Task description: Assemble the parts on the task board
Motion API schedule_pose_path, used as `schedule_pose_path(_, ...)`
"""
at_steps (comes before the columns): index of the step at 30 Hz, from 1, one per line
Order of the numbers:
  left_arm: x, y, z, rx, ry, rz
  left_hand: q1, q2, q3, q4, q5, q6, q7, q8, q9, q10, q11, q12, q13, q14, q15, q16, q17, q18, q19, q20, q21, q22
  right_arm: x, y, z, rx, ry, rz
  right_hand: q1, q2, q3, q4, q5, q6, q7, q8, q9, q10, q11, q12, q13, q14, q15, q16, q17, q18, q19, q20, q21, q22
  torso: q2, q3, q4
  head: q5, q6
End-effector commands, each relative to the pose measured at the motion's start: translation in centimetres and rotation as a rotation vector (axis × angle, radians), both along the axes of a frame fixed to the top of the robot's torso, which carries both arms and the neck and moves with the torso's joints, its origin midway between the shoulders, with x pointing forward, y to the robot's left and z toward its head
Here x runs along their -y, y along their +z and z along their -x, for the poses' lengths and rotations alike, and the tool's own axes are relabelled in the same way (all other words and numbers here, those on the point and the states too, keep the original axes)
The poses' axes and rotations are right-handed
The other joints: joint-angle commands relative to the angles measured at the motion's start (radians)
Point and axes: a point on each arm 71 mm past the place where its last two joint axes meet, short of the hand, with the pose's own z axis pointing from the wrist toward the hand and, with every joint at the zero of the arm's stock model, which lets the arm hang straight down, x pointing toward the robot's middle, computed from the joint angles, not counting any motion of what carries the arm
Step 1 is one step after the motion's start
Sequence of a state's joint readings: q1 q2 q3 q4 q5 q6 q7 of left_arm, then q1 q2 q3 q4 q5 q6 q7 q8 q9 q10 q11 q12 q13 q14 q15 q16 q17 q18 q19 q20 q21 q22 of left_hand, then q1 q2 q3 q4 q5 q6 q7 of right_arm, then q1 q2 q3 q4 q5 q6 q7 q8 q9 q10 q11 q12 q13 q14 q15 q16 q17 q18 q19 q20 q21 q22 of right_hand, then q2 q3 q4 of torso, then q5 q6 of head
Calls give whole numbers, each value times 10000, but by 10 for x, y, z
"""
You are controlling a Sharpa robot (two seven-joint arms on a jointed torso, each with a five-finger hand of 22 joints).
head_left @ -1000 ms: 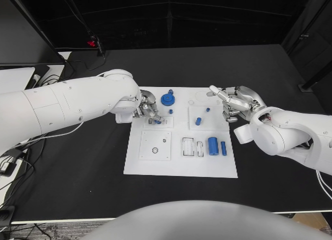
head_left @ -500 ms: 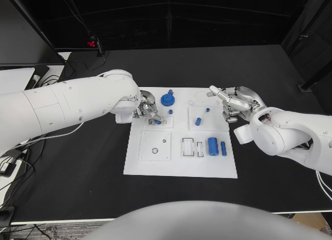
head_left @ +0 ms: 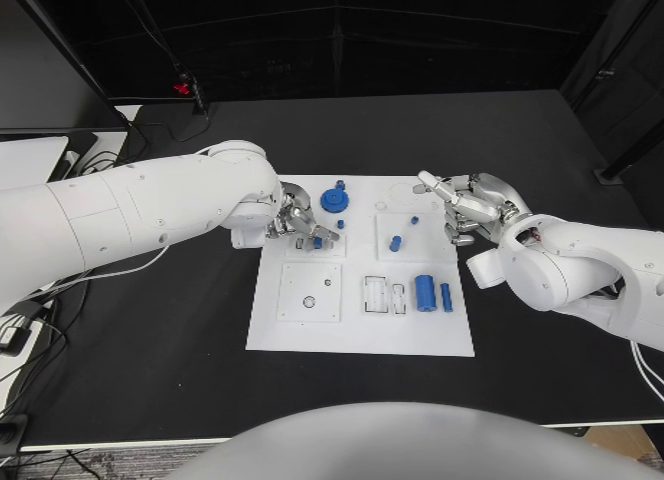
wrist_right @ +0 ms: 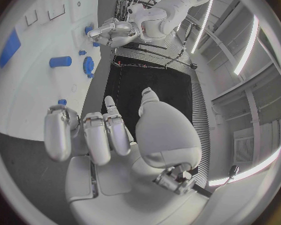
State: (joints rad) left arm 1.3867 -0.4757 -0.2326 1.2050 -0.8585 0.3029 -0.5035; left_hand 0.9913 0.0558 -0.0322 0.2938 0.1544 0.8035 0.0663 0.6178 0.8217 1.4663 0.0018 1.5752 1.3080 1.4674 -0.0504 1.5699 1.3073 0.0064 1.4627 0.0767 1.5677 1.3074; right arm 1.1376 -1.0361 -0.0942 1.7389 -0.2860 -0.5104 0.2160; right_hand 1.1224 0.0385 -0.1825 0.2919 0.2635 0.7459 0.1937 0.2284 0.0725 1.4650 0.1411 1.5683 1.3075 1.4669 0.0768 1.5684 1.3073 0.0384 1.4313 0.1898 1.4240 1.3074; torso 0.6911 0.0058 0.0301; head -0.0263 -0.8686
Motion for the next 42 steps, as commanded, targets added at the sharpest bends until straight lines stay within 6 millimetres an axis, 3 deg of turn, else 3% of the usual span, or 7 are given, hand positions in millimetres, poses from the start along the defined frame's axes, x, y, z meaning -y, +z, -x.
schedule_pose_path(1,-3,-4,0,54,250,-296,-98,-7,-108,-7,-74,-69,22,74,9,1045,64,-44,2628,1034,66,9,2635,-64,1081,-18,31,2634,0,1,0,46,-1,-42,-4,51,-80,5,42,-72,257,69,-5,1058,42,25,2633,1039,71,24,2635,85,7,26,-24,2005,2,-2,7,-6,-12)
schedule_pose_path(4,-3,-3,-1,318,327,-315,-287,10,-341,-2,-181,-80,23,122,48,1045,66,-44,2628,1034,79,9,2635,-64,1081,-4,31,2634,0,1,0,28,4,-39,-4,51,-80,5,42,-72,257,69,-5,1058,42,25,2633,1039,71,24,2635,85,7,26,-24,2005,3,2,7,3,-6)
schedule_pose_path(7,-6,-1,-1,662,410,-257,-591,18,-735,-9,-654,-94,24,196,108,1045,68,-44,2628,1034,88,9,2635,-64,1081,10,31,2634,-1,1,0,17,14,-39,-4,51,-80,5,42,-72,257,69,-5,1058,42,25,2633,1039,71,24,2635,85,7,26,-24,2005,2,-5,3,15,14)
schedule_pose_path(11,-12,3,1,926,440,-73,-665,-31,-968,-18,-854,-135,31,250,159,1045,70,-44,2628,1034,82,9,2635,-64,1081,10,31,2634,-1,0,-1,3,18,-36,-4,51,-80,5,42,-72,257,69,-5,1058,42,25,2633,1039,71,24,2635,85,7,26,-24,2005,-11,3,9,3,52)
schedule_pose_path(14,-19,11,2,1094,371,79,-650,-54,-1028,-20,-881,-185,39,271,185,1045,76,-44,2628,1034,80,9,2635,-64,1081,9,31,2634,-1,0,-1,-5,4,-27,-4,51,-80,5,42,-72,257,69,-5,1058,42,25,2633,1039,71,24,2635,85,7,26,-24,2005,-20,21,30,-5,51)
schedule_pose_path(27,-46,55,-5,1892,383,465,-286,7,-1245,-24,-821,-271,6,756,543,1045,51,-44,2628,1034,48,9,2635,-64,1081,-15,31,2634,0,-1,-1,-38,-19,-9,-16,68,-87,4,48,-80,256,87,-5,1058,41,25,2633,1039,70,24,2635,87,1,25,-31,2002,-6,14,17,106,181)
schedule_pose_path(42,-49,55,-37,1450,600,160,-100,244,-1324,-11,-899,-385,-18,895,649,1045,28,-44,2628,1034,12,9,2635,-64,1081,-45,31,2634,-3,-2,-2,-80,39,-20,-38,92,-97,7,48,-93,256,108,-7,1058,41,25,2633,1039,69,24,2635,89,-5,24,-40,1999,-2,5,-4,295,293)
